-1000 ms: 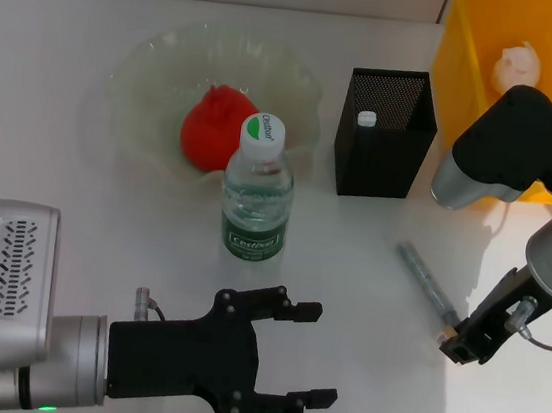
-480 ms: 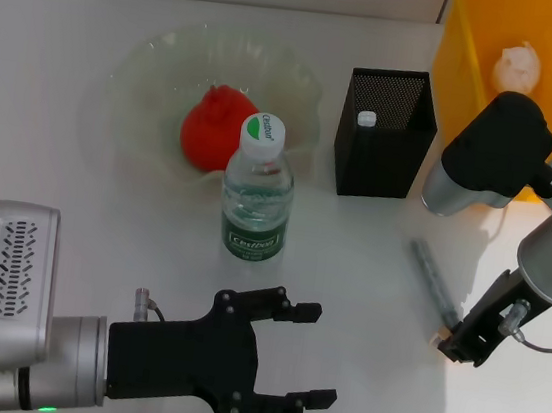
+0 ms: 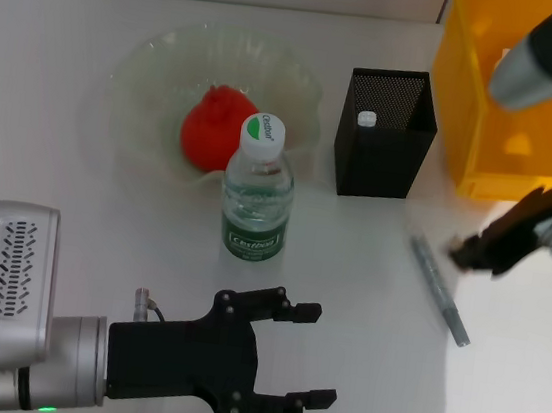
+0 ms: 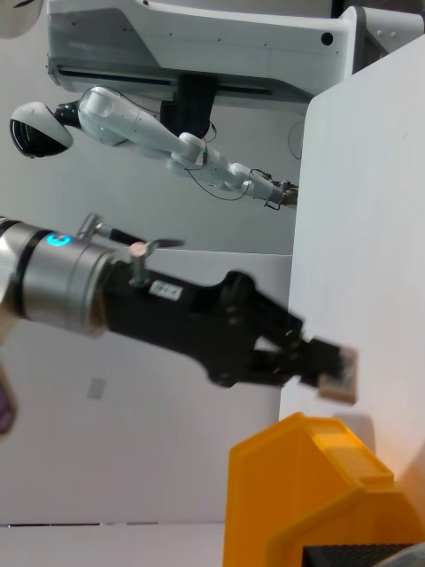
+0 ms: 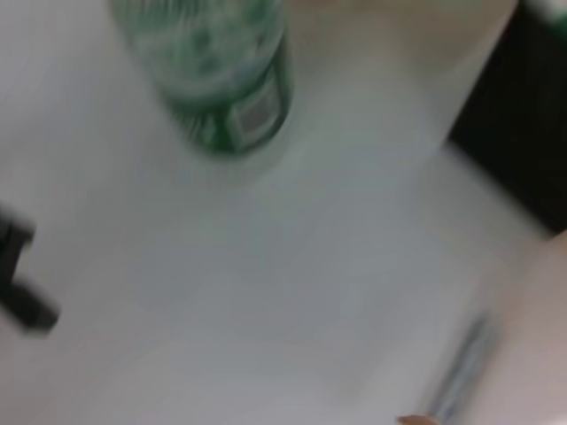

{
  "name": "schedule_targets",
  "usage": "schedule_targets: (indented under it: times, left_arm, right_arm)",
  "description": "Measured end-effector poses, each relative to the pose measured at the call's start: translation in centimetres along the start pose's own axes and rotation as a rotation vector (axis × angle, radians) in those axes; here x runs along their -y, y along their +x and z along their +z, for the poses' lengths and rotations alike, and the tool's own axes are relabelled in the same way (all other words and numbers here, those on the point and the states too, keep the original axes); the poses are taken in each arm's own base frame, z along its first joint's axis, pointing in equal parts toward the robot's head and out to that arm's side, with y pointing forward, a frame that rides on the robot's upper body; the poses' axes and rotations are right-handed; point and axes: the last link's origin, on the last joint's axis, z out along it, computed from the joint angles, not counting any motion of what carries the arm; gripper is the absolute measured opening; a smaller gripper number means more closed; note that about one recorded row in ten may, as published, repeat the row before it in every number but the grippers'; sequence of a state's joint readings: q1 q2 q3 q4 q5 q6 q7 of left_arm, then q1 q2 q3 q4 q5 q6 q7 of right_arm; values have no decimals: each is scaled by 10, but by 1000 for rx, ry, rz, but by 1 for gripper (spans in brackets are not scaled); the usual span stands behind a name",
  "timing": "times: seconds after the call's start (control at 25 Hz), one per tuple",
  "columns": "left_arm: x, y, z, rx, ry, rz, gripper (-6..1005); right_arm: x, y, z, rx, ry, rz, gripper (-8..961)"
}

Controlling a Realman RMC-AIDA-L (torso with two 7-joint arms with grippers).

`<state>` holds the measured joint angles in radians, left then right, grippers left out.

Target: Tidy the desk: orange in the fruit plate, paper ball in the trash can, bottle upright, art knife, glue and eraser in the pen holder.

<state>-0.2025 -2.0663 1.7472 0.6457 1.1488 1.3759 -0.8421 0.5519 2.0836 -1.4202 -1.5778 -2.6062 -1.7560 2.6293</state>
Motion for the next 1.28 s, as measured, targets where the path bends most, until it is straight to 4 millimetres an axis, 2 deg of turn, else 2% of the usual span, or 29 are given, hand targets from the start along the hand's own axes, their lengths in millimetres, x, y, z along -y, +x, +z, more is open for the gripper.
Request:
schedule_targets:
  times: [0.16, 0.2, 0.32, 0.36, 0.44, 0.56, 0.96, 1.2, 1.28]
  left_arm:
    - [0, 0, 1, 0, -2, 2, 786]
    - [1, 1, 1, 0, -2, 3, 786]
    - [1, 1, 2, -2, -5, 6, 786]
    - [1, 2, 2, -2, -7, 7, 786]
    - [1, 2, 2, -2, -8, 7, 786]
    - [1, 2, 2, -3, -8, 8, 786]
    - [1, 2, 3, -5, -10, 9, 786]
    - [1, 3, 3, -5, -10, 10, 786]
    - [1, 3, 3, -6, -10, 11, 786]
  right_arm:
    - [24, -17, -38, 170, 79, 46, 133]
    - [37, -28, -50, 246, 113, 59, 134]
    - [46, -39, -52, 299, 136, 70, 135]
    - [53, -50, -48, 324, 148, 70, 136]
    - [55, -54, -46, 329, 149, 68, 137]
    - [60, -66, -31, 311, 131, 68, 138]
    - [63, -82, -6, 301, 110, 58, 143]
    - [58, -88, -2, 291, 95, 39, 146]
    - [56, -89, -3, 288, 97, 26, 179]
